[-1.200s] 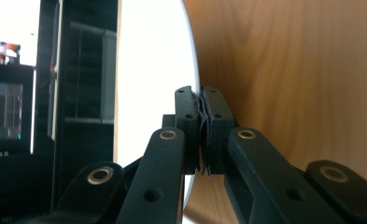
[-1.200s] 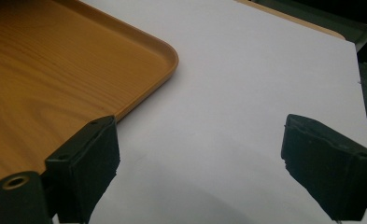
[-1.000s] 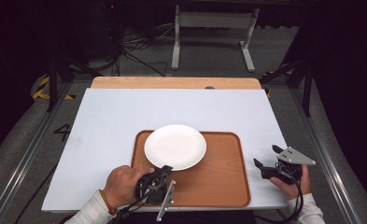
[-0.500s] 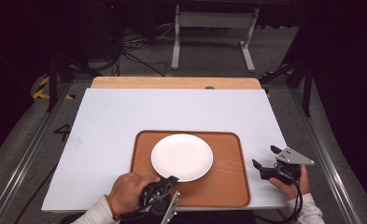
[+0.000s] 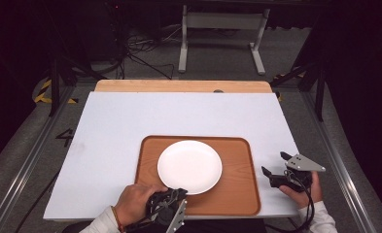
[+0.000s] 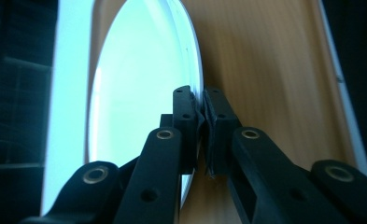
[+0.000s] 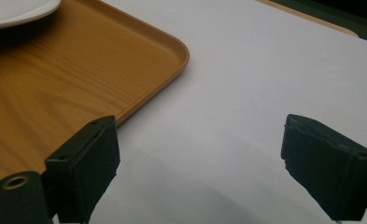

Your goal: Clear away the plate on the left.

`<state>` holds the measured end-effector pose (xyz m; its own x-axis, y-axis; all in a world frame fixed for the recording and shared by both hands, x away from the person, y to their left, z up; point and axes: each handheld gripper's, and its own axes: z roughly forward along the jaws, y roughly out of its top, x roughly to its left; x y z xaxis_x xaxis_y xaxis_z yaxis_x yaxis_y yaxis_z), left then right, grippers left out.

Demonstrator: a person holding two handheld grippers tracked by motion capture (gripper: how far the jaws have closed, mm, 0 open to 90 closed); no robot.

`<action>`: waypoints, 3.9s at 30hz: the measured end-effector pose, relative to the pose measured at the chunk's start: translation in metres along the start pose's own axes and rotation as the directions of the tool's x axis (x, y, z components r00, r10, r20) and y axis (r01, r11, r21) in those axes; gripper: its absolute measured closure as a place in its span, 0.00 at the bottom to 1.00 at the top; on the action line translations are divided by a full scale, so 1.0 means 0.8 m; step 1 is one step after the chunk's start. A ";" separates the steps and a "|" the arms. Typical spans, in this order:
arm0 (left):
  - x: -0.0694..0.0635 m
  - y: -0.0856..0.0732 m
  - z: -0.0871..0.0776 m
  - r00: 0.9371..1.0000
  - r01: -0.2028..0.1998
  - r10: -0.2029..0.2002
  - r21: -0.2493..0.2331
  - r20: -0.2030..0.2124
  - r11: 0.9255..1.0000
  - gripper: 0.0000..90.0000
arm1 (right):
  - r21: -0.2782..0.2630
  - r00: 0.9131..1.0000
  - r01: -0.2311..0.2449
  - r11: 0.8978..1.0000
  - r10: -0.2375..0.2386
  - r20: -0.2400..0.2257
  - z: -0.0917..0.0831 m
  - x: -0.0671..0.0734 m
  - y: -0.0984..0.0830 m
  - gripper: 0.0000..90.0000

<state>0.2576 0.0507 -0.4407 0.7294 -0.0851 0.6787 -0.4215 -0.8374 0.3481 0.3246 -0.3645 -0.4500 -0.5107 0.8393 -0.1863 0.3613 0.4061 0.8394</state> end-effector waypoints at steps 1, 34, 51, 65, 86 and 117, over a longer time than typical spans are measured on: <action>-0.001 -0.001 0.001 1.000 0.010 -0.010 -0.002 0.010 1.000 0.93 | 0.001 1.000 0.003 1.000 -0.003 0.001 0.000 0.000 0.000 0.13; 0.014 -0.015 0.003 0.968 0.201 -0.174 -0.142 0.182 0.969 0.86 | 0.009 0.999 0.031 0.999 -0.031 0.006 0.001 0.002 0.000 0.13; 0.044 -0.046 -0.016 0.940 0.333 -0.309 -0.191 0.147 0.923 0.79 | 0.004 0.999 0.031 0.999 -0.031 0.004 0.000 0.002 0.000 0.13; 0.070 -0.082 -0.022 0.908 0.419 -0.410 -0.180 0.085 0.890 0.73 | 0.006 0.999 0.037 0.999 -0.037 0.001 0.001 0.003 0.000 0.13; 0.094 -0.124 -0.020 0.830 0.552 -0.557 -0.115 -0.014 0.826 0.32 | 0.007 0.999 0.034 0.999 -0.034 -0.002 0.001 0.002 -0.001 0.13; 0.101 -0.209 -0.032 0.728 0.681 -0.681 -0.027 -0.076 0.732 0.18 | 0.007 0.999 0.034 0.999 -0.034 0.001 0.001 0.002 -0.001 0.13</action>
<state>0.3735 0.1976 -0.4273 0.7774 0.5493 0.3064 0.1741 -0.6561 0.7344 0.3241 -0.3629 -0.4515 -0.5221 0.8252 -0.2155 0.3492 0.4373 0.8287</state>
